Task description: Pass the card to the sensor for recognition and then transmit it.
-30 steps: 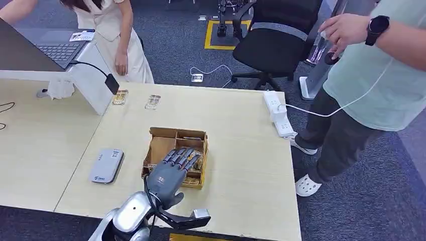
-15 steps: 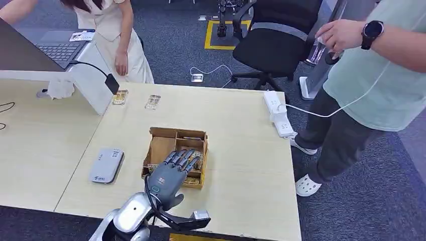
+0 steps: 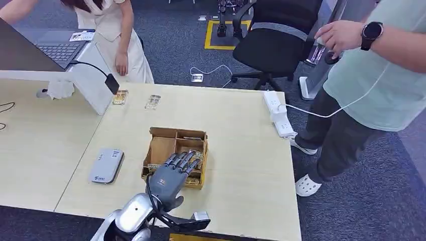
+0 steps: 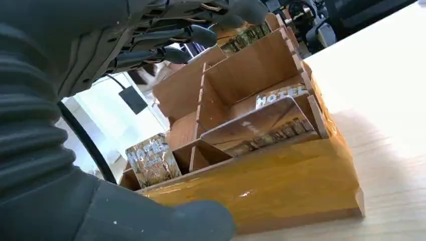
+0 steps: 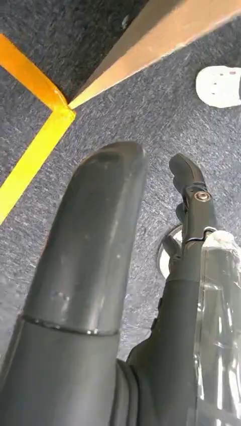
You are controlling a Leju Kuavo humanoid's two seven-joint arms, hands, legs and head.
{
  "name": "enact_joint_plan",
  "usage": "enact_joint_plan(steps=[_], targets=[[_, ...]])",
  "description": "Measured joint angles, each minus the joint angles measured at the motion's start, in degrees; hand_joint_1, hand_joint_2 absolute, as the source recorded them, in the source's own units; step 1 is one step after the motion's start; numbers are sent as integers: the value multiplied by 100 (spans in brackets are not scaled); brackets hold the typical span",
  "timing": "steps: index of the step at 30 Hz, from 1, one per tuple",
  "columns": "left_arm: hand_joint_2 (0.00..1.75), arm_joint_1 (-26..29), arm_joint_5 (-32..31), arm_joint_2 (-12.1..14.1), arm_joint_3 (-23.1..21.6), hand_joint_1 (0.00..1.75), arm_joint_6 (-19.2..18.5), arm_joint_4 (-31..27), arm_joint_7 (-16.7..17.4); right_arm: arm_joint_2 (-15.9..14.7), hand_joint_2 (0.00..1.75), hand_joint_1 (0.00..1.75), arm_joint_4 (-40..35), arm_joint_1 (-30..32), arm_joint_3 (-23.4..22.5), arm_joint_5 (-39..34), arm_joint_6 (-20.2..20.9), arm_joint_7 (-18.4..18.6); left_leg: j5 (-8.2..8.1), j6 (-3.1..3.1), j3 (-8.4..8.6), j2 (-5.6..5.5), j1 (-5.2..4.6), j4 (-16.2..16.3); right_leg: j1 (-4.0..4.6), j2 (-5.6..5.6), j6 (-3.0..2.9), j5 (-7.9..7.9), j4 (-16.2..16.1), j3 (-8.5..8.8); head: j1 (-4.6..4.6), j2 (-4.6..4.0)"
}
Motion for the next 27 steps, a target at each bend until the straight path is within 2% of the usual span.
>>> enact_joint_plan(steps=[16,27], targets=[[175,-9,-2,-35,0,0,2,125,0,0,0,0,98,6,-225,273,44,-221,0,0,-2,-5,0,0,0,-4,0,0,0,2,0,0],[175,-22,-2,-85,0,0,50,155,2,0,0,0,129,6,-236,323,44,-238,0,0,-2,-5,0,0,0,-4,0,0,0,2,0,0]])
